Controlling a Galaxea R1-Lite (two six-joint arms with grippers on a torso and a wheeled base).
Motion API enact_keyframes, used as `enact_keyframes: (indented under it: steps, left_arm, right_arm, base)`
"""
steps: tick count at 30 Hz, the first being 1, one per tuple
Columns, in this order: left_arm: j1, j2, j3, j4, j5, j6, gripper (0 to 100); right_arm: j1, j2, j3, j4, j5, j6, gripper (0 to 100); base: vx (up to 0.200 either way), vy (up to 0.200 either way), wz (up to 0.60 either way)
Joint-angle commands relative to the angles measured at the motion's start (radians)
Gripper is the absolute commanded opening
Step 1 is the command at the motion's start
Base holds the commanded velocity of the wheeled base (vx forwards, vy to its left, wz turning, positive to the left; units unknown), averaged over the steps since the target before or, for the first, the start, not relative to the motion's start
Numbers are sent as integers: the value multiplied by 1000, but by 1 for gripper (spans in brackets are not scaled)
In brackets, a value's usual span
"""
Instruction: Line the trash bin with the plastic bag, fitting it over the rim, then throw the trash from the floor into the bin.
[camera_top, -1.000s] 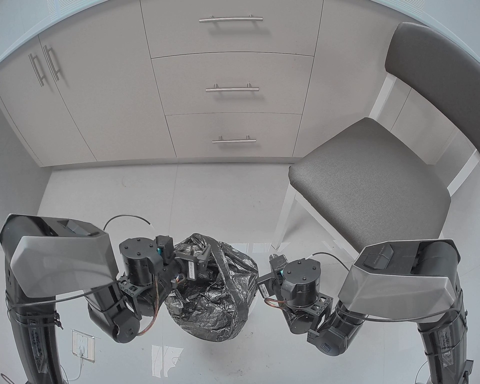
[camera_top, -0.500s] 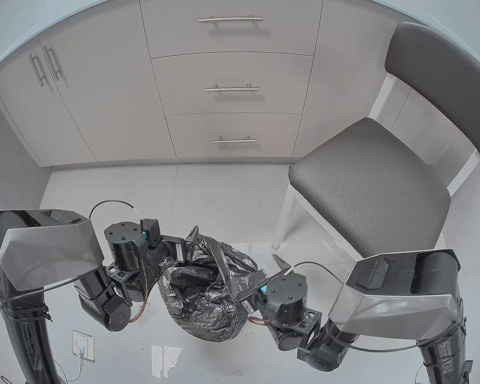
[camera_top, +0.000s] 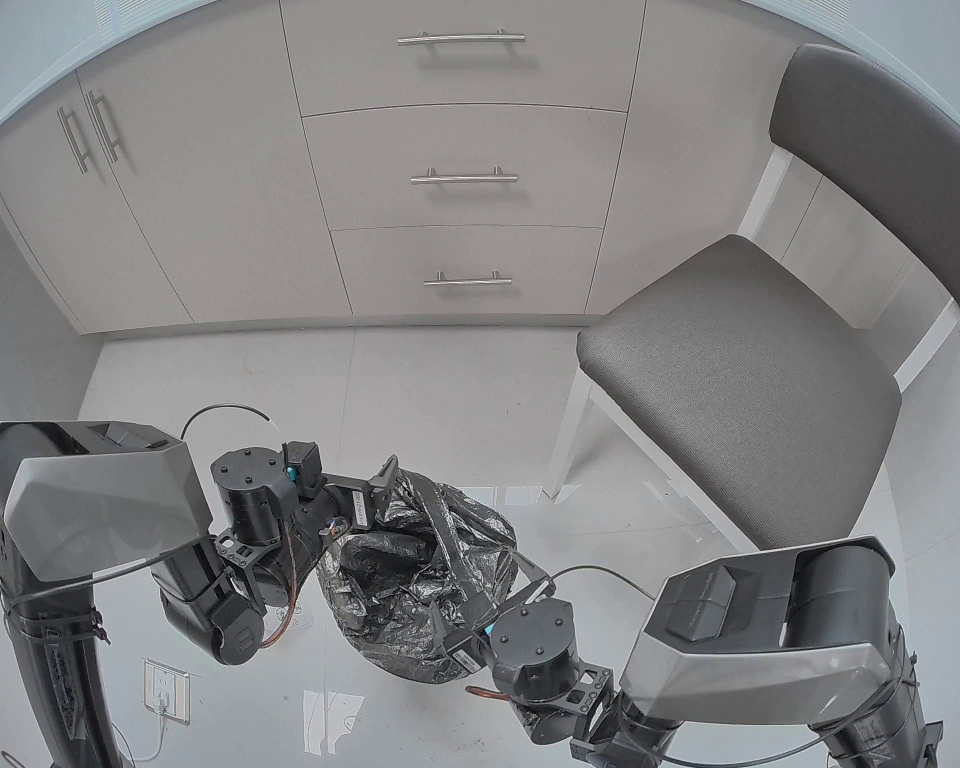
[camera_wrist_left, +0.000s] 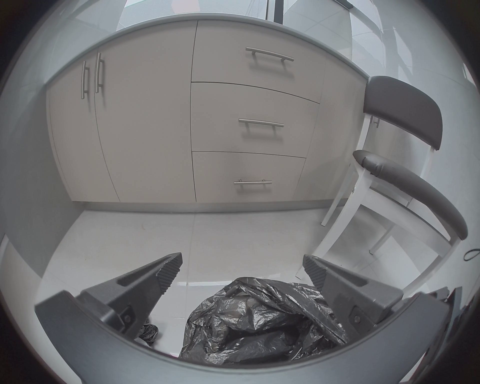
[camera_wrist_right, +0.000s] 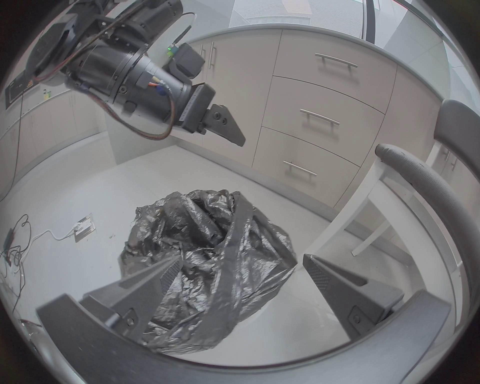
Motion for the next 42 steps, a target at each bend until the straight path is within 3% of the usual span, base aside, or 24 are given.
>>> enact_keyframes:
  steps: [1,12,34,35,42]
  left_arm:
    - [4,33,-5,-1,-6,-1,100]
    - [46,125,-56,-1,-26,1,100]
    - [46,133,-54,-1,-24,1,100]
    - [44,133,-54,-1,-23,1,100]
    - [46,131,-53,-1,-24,1,100]
  right_arm:
    - [14,30,-3,-2,-2,0,100]
    - [20,73,-32,-2,-7,0,100]
    - [-34,139,-130,-1,-7,-16,100]
    - [-34,139,-130,-1,-7,-16,0]
    - [-40,136,-126,-17,-8,-16,0]
  base:
    - [0,0,0]
    - [0,0,0]
    - [0,0,0]
    - [0,0,0]
    - [0,0,0]
